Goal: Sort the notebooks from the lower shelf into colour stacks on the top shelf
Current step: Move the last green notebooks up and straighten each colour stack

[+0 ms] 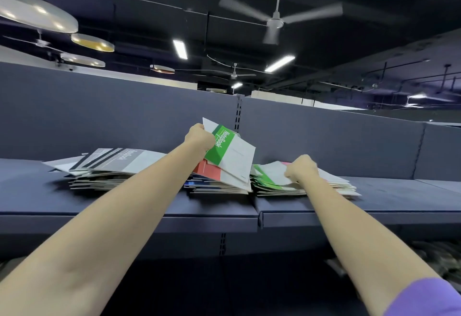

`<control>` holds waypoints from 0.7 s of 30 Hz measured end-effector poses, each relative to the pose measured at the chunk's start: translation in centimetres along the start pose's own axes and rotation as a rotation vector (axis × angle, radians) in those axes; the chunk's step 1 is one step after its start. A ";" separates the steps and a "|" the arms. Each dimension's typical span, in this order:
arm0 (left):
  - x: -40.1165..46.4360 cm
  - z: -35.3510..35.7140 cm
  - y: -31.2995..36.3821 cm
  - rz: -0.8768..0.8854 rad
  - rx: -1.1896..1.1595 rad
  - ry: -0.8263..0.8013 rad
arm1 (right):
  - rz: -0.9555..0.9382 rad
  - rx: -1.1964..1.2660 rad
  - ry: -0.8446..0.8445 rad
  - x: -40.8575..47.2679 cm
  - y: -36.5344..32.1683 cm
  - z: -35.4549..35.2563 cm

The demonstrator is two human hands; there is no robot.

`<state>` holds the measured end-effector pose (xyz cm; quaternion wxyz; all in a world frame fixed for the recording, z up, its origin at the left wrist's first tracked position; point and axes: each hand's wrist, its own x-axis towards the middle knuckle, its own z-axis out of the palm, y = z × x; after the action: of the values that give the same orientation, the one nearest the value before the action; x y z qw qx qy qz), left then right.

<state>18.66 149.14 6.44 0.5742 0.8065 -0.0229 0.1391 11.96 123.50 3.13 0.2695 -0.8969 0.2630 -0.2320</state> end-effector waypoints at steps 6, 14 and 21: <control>-0.6 0.1 0.0 0.002 0.050 0.013 | -0.184 -0.148 0.079 -0.8 -1.7 2.8; 0.2 0.7 -0.3 0.017 -0.073 0.023 | -0.222 0.379 -0.195 -1.3 -5.8 4.7; -0.4 0.8 -0.8 -0.004 -0.253 -0.033 | -0.018 0.609 -0.273 -0.9 -5.9 4.8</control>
<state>18.63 148.62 5.41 0.6714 0.7297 -0.0480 0.1205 15.98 129.98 2.84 0.5558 -0.8002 0.1352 -0.1801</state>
